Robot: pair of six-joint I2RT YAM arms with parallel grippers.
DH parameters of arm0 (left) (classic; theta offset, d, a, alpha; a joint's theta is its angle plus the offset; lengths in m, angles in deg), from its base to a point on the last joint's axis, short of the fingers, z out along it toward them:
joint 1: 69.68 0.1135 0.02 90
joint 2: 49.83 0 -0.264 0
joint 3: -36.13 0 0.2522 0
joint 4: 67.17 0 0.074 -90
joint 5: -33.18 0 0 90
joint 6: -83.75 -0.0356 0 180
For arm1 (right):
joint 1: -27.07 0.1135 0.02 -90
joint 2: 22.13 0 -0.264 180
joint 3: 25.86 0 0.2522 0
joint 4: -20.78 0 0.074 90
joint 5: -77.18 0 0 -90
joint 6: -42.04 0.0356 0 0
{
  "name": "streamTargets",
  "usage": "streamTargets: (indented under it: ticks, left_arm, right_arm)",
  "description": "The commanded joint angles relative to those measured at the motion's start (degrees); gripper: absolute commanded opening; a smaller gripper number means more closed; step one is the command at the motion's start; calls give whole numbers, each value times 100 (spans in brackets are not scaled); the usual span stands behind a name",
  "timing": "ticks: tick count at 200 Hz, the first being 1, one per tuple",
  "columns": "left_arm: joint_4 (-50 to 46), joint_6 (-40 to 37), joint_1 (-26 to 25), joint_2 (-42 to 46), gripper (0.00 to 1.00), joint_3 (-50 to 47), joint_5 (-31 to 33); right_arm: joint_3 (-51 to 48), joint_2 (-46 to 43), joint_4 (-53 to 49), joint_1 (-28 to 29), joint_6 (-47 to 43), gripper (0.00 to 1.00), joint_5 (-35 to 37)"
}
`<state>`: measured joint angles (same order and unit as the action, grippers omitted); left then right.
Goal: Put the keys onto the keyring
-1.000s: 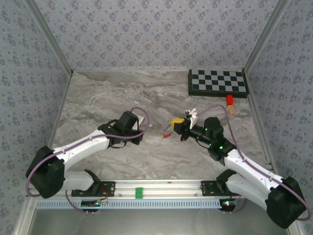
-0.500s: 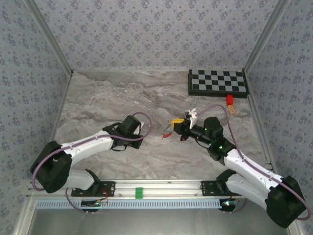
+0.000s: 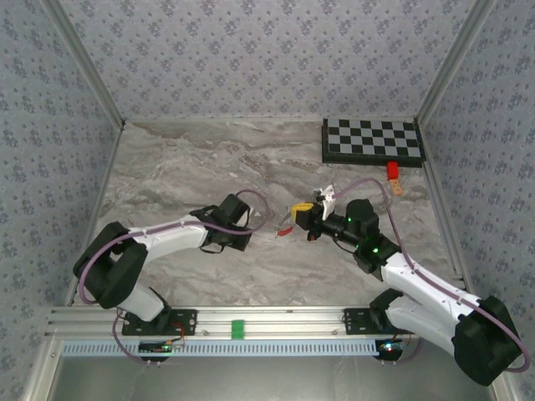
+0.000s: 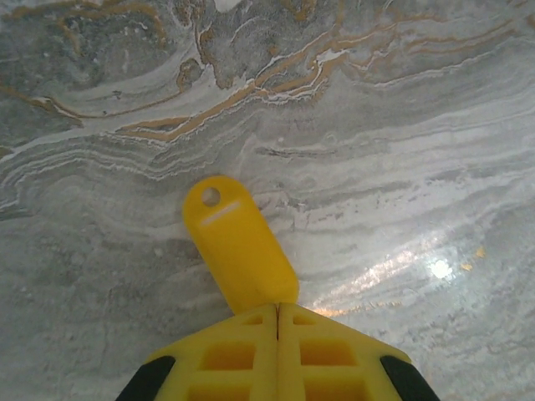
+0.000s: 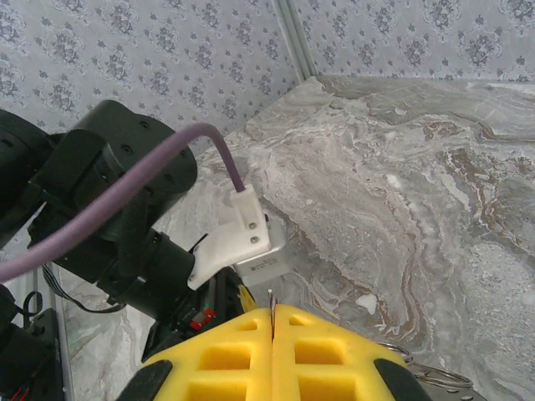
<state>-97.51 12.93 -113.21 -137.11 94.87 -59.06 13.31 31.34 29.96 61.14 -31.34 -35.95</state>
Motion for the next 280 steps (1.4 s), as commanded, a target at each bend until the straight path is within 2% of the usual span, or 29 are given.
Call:
streamTargets:
  ticks: [1,13,44,88,123,165,215,280]
  left_arm:
    - [52,-47,-39,-48,14,170,-145]
    - [13,-3,-26,46,28,179,-148]
    - [-159,140,82,442,37,240,-266]
    - [-262,452,524,907,38,145,-793]
    - [-579,412,595,857,38,319,-844]
    - [-1431,268,585,164,38,1039,-847]
    - [-3097,126,436,-984,33,2319,-526]
    - [-4424,-123,205,-2220,30,3655,-354]
  right_arm:
    - [2,-30,196,37,-79,0,90]
    - [-2,-32,187,39,-71,0,95]
    - [5,-66,185,38,-77,0,81]
    - [-8,-110,158,39,-85,0,116]
    - [8,-50,150,30,-81,0,134]
    - [16,-57,112,-24,-48,0,142]
    - [91,-167,-189,-121,-1,0,255]
    - [-54,-874,-849,-277,-26,0,465]
